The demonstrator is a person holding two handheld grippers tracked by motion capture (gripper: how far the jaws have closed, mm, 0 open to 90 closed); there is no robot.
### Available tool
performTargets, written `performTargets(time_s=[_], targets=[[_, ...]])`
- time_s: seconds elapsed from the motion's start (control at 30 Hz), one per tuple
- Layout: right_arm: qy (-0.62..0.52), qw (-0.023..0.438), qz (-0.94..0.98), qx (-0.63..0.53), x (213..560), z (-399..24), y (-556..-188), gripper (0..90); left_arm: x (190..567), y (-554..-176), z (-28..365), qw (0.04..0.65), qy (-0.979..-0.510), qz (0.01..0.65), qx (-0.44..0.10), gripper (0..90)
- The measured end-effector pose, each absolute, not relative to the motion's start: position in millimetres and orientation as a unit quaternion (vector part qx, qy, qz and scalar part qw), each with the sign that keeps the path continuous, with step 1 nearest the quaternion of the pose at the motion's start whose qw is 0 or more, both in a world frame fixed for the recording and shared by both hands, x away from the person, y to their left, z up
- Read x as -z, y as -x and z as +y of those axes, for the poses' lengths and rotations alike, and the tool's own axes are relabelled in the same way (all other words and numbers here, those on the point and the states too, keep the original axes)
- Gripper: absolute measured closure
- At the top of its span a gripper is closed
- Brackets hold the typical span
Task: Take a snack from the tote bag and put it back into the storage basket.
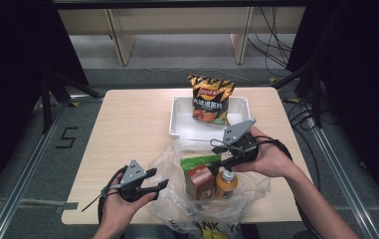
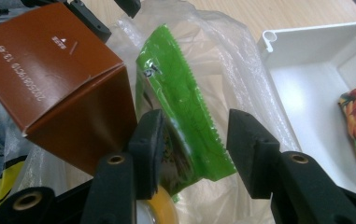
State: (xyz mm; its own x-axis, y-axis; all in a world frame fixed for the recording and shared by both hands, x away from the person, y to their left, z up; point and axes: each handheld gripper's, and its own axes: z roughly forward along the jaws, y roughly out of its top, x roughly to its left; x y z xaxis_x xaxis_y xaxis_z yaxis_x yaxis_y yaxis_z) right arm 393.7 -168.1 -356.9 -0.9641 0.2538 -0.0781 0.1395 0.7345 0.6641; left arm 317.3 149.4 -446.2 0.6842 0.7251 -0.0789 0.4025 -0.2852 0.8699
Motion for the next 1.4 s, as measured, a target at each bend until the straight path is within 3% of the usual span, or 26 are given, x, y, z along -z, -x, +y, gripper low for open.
performTargets(time_s=[0.43, 0.9, 1.4], targets=[[-0.075, 0.058, 0.945, -0.313, 369, -158, -404, 64.5, 446, -319, 150, 0.480, -0.784, 0.355, -0.169, 42.8], [-0.021, 0.079, 0.947, -0.312, 375, -160, -405, 88.4, 447, -319, 151, 0.478, -0.785, 0.355, -0.171, 42.8], [-0.018, 0.097, 0.940, -0.328, 370, -166, -398, 90.0, 448, -319, 150, 0.476, -0.784, 0.361, -0.170, 42.9]])
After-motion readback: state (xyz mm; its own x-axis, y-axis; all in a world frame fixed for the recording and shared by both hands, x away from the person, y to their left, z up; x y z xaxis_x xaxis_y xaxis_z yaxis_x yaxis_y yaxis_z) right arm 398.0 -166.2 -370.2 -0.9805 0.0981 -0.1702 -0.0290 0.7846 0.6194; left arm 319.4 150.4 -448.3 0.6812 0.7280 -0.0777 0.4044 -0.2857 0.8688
